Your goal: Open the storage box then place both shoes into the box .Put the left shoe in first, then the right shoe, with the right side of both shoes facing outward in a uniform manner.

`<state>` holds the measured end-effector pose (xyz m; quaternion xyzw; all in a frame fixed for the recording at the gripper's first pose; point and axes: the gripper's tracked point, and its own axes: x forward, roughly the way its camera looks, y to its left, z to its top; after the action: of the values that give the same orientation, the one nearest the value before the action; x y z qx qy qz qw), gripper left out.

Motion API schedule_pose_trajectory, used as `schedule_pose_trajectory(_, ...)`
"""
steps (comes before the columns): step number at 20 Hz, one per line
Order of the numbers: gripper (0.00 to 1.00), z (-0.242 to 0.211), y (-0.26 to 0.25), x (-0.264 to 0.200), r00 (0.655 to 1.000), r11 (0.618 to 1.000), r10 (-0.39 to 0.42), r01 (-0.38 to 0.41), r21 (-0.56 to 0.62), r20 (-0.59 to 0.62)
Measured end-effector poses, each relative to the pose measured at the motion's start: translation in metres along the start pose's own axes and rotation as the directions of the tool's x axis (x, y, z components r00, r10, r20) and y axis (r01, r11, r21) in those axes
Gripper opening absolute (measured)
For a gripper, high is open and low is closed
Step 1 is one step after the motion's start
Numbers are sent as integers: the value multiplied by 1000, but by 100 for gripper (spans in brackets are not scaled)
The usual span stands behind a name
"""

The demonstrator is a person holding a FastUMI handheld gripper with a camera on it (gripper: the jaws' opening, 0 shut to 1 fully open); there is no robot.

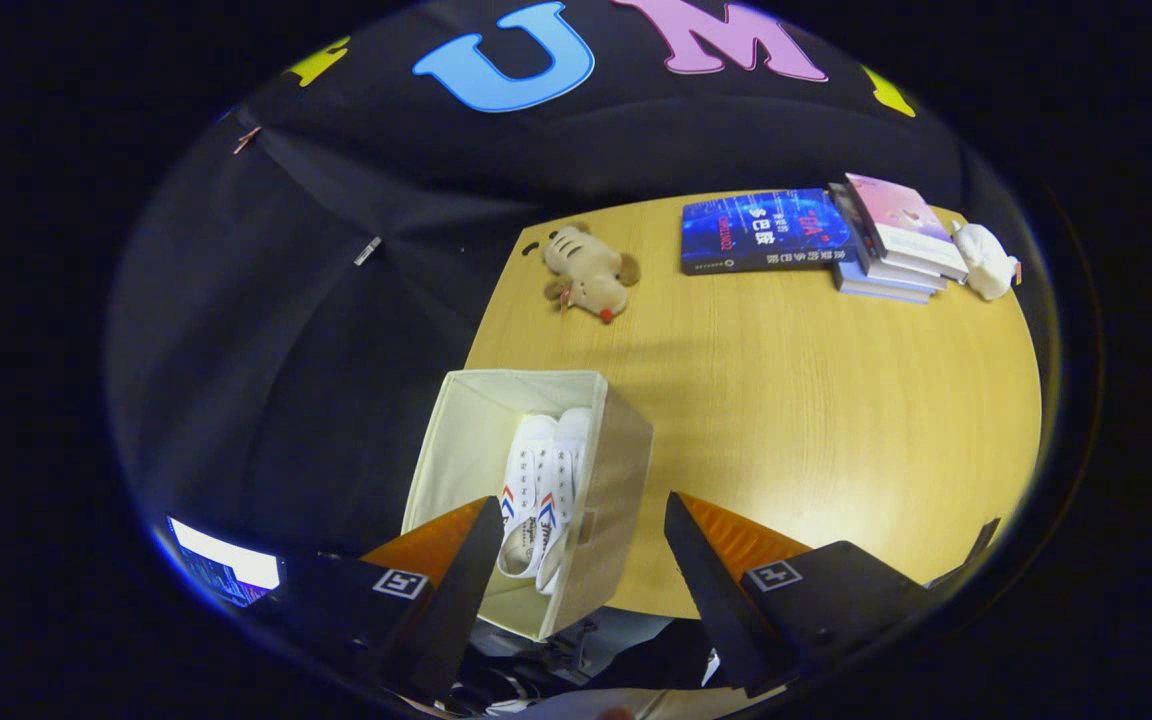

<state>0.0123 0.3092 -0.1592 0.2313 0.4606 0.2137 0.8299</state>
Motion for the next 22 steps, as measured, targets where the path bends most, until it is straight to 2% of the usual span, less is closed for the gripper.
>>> schedule_pose_trajectory(3,98,19,-34,-22,991,997,-63,68,-37,117)
schedule_pose_trajectory(6,99,40,-72,-52,963,985,-145,163,-62,228)
schedule_pose_trajectory(9,99,57,-114,-85,907,949,-236,293,-119,350)
schedule_pose_trajectory(12,99,70,-142,-115,839,912,-275,382,-147,470)
schedule_pose_trajectory(15,99,83,-153,-147,783,898,-268,414,-148,562)
schedule_pose_trajectory(19,98,105,-168,-189,685,874,-243,461,-151,687)
schedule_pose_trajectory(22,98,116,-168,-210,636,862,-204,477,-172,744)
